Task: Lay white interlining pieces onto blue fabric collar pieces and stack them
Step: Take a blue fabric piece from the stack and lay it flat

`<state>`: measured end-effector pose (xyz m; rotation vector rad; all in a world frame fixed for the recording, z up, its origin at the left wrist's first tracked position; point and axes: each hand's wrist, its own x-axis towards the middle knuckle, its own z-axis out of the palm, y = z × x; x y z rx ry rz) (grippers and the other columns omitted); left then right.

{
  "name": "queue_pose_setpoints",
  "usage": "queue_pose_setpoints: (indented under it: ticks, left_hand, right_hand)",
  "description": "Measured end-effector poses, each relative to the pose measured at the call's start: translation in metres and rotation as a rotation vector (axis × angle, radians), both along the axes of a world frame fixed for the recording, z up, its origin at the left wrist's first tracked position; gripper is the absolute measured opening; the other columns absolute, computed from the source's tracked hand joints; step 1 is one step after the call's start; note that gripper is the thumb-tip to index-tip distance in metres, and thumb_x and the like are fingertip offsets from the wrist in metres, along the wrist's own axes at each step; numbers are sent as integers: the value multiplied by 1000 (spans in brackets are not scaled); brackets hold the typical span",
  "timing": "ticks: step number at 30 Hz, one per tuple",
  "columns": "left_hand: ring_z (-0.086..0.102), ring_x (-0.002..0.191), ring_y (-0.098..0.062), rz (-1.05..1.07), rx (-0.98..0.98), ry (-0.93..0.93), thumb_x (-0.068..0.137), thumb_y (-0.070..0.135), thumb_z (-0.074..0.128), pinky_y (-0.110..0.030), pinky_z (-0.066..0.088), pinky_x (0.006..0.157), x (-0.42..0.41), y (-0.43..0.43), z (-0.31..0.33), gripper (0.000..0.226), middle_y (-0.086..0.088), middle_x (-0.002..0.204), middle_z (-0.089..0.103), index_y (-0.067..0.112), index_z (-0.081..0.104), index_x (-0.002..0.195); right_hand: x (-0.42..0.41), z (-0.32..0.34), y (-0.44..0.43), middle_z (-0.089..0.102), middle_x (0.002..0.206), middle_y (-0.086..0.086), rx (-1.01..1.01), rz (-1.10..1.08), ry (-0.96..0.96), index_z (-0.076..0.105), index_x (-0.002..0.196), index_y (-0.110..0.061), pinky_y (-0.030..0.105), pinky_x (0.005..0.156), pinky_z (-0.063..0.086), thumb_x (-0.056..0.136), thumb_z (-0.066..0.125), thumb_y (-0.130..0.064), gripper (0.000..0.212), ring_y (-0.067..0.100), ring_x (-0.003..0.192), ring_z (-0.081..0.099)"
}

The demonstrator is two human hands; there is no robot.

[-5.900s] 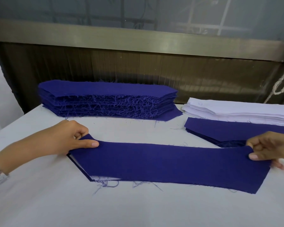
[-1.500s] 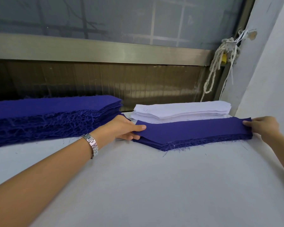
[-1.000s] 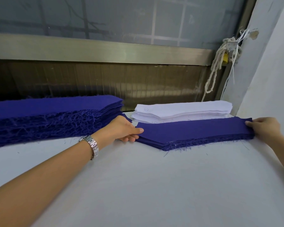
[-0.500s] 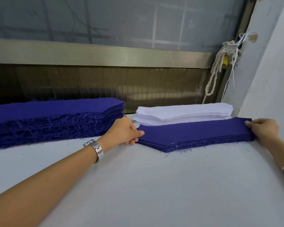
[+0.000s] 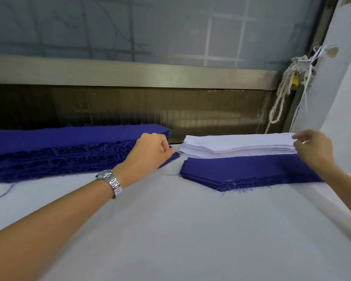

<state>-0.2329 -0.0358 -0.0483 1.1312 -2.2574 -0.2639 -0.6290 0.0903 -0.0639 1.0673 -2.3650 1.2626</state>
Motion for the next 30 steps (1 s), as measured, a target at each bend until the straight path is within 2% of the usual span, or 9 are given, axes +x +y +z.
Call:
queue_pose_setpoints:
  ticks: [3, 5, 9, 13, 16, 19, 22, 26, 30]
  left_hand:
    - [62, 65, -11, 37, -115, 47, 94, 33, 66, -26, 51, 66, 26, -7, 9, 19, 0, 67, 68, 19, 63, 82]
    - [58, 64, -6, 49, -186, 89, 94, 32, 65, -20, 44, 64, 46, -16, 14, 15, 4, 68, 65, 21, 64, 85]
    - [54, 83, -9, 139, -318, 25, 96, 32, 62, -26, 44, 72, 87, -40, 19, 11, 7, 88, 62, 22, 66, 97]
    - [59, 97, -18, 274, -304, -105, 98, 31, 60, -32, 48, 78, 128, -62, 19, 17, 0, 105, 64, 21, 69, 108]
    - [61, 102, -23, 340, -276, -162, 99, 27, 59, -38, 51, 82, 155, -71, 21, 20, -4, 111, 66, 19, 72, 112]
    - [62, 100, -24, 381, -241, -161, 98, 24, 61, -39, 52, 81, 176, -76, 22, 18, -6, 110, 67, 17, 74, 109]
    - [62, 100, -23, 379, -191, -108, 97, 24, 63, -41, 53, 82, 189, -78, 19, 17, -5, 111, 64, 16, 74, 106]
    - [60, 94, -20, 350, -185, -70, 96, 25, 64, -40, 53, 79, 195, -81, 14, 17, -4, 109, 64, 16, 74, 105]
    - [60, 93, -20, 349, -200, -84, 95, 26, 65, -35, 48, 73, 194, -84, 16, 16, -3, 107, 64, 15, 75, 103]
  right_hand:
    - [50, 11, -30, 67, 98, 10, 50, 190, 85, 73, 103, -7, 41, 78, 54, 94, 61, -4, 15, 24, 79, 60]
    - [83, 19, -51, 68, 88, 9, 98, 313, 108, 74, 97, -9, 34, 73, 48, 93, 61, -4, 14, 20, 71, 58]
    - [145, 32, -93, 68, 82, 3, 112, 535, 17, 74, 93, -11, 23, 65, 44, 95, 62, -6, 13, 12, 71, 57]
    - [198, 38, -133, 65, 83, -7, 118, 702, -40, 72, 95, -16, 15, 64, 40, 98, 61, -11, 13, 3, 74, 56]
    - [226, 40, -161, 65, 86, -7, 149, 724, -75, 74, 100, -13, 22, 75, 43, 99, 60, -12, 15, 2, 77, 54]
    - [244, 39, -185, 66, 99, 0, 221, 731, -128, 75, 107, -9, 30, 84, 44, 100, 60, -17, 18, 11, 89, 58]
    - [255, 38, -200, 68, 101, 4, 282, 735, -169, 74, 108, -8, 35, 90, 49, 99, 63, -25, 22, 19, 98, 62]
    - [261, 38, -209, 67, 96, 3, 281, 715, -198, 76, 102, -9, 33, 83, 47, 95, 69, -27, 21, 18, 92, 60]
    - [263, 39, -212, 67, 99, 4, 269, 701, -256, 76, 103, -8, 32, 85, 46, 94, 70, -22, 18, 18, 96, 59]
